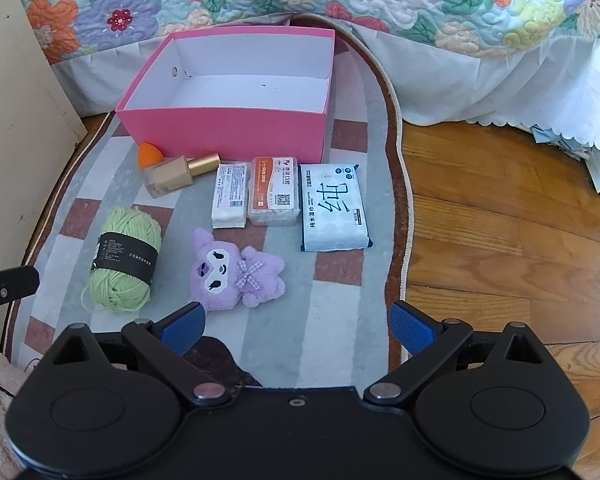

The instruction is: Organize objects

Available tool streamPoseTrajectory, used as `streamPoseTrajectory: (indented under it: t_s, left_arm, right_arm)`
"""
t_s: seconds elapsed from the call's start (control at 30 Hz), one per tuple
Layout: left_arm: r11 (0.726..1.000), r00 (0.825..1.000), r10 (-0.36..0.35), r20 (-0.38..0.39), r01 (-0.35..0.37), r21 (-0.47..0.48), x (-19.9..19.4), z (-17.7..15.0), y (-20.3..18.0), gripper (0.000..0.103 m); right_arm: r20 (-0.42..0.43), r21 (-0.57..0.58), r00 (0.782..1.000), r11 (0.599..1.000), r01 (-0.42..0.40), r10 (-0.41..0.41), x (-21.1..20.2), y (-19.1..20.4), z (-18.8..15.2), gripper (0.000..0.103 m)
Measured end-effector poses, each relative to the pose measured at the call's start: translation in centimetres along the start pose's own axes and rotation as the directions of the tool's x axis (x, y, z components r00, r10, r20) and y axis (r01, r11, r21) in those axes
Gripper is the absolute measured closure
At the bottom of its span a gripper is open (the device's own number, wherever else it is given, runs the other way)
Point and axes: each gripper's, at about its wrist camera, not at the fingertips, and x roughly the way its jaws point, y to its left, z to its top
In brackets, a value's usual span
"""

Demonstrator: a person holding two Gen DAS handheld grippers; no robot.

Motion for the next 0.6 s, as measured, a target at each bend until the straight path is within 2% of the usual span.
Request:
streamPoseTrajectory:
  t_s: [0.17, 0.3, 0.6]
  left_arm:
    - [0.997, 0.998, -0.034, -0.052, 0.030, -0.077, 1.1, -0.3, 1.1, 0.000]
    - [0.997, 0.998, -0.002, -0.066, -0.003, -0.076, 1.4, -0.2, 1.2, 0.000]
    - [0.997, 0.998, -0.041, -0.042, 0.038, -0.066, 0.6, 0.1, 0.9, 0.003]
  right_arm:
    - [0.001, 0.006, 1.000, 1.000, -0.004, 0.004, -0.1, -0.2, 0.0, 0.003]
    - [0.001, 0.006, 1.000, 1.000, -0.002, 0.002, -0.1, -0.3, 0.0, 0.003]
    - [0.001, 0.003, 1.000, 1.000, 0.001, -0.001, -0.3, -0.3, 0.0, 0.003]
